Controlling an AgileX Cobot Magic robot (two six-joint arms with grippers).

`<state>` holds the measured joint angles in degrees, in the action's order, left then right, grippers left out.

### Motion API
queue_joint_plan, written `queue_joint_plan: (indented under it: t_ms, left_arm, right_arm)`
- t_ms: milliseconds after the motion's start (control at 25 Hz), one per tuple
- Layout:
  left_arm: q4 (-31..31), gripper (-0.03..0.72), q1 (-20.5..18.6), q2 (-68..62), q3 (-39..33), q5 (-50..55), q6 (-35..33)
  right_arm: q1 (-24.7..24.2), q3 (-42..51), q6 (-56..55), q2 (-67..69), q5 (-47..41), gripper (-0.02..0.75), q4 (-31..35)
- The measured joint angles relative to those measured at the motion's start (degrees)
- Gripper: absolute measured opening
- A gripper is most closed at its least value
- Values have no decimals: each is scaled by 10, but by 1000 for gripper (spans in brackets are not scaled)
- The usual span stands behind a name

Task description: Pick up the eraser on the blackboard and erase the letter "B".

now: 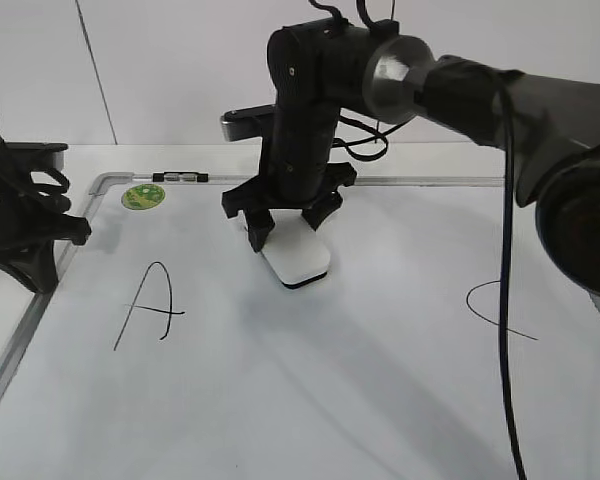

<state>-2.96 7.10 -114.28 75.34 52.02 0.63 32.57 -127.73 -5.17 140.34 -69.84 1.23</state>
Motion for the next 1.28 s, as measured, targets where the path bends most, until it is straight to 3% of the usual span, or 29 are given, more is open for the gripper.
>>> queue_joint_plan:
  t_ms: [400,760,1280]
  left_arm:
    - [-1,25,0,0,0,-1,0]
    - [-1,25,0,0,0,-1,0]
    - [-6,24,0,0,0,-1,0]
  right_arm:
    - [-100,0,-13,-2,0,532,11]
    - [-101,40,-11,-76,-10,532,11]
    - [-130,345,-12,-346,-9,532,-28]
